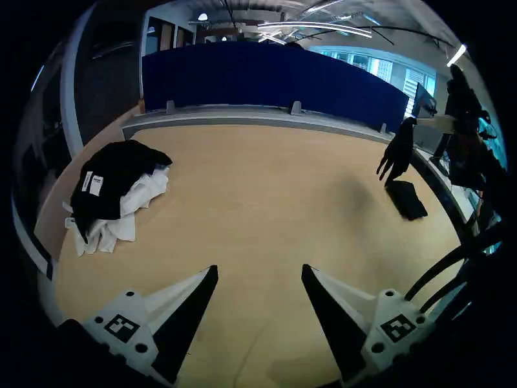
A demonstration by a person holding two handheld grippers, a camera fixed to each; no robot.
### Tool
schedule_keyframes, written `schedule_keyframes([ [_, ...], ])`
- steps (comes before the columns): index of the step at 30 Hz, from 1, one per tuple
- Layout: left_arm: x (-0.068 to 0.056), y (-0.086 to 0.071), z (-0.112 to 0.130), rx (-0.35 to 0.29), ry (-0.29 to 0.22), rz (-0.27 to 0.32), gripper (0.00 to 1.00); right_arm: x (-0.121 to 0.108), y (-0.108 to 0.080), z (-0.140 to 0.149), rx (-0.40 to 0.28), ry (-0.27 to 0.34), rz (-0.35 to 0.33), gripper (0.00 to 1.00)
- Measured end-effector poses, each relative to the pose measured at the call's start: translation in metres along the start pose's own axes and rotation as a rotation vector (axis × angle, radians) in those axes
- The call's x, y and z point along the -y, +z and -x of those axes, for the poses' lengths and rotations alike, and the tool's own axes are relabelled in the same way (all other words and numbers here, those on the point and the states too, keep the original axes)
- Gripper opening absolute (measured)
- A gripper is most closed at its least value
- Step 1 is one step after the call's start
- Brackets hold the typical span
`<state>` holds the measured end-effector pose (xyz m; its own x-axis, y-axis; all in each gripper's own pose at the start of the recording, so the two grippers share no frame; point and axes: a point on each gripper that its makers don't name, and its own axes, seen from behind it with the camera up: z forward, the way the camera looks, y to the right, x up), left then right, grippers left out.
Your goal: Fold towel
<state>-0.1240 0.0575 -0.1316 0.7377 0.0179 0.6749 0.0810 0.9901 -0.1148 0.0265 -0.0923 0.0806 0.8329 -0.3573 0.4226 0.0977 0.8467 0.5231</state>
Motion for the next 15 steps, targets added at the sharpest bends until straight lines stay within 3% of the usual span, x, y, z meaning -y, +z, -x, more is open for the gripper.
schedule_keyframes([
  [15,-0.003,0.002,-0.002,0.01,0.01,-0.013,0.96,-0.087,0.008,0.012,0.037,0.031,0.086,0.03],
])
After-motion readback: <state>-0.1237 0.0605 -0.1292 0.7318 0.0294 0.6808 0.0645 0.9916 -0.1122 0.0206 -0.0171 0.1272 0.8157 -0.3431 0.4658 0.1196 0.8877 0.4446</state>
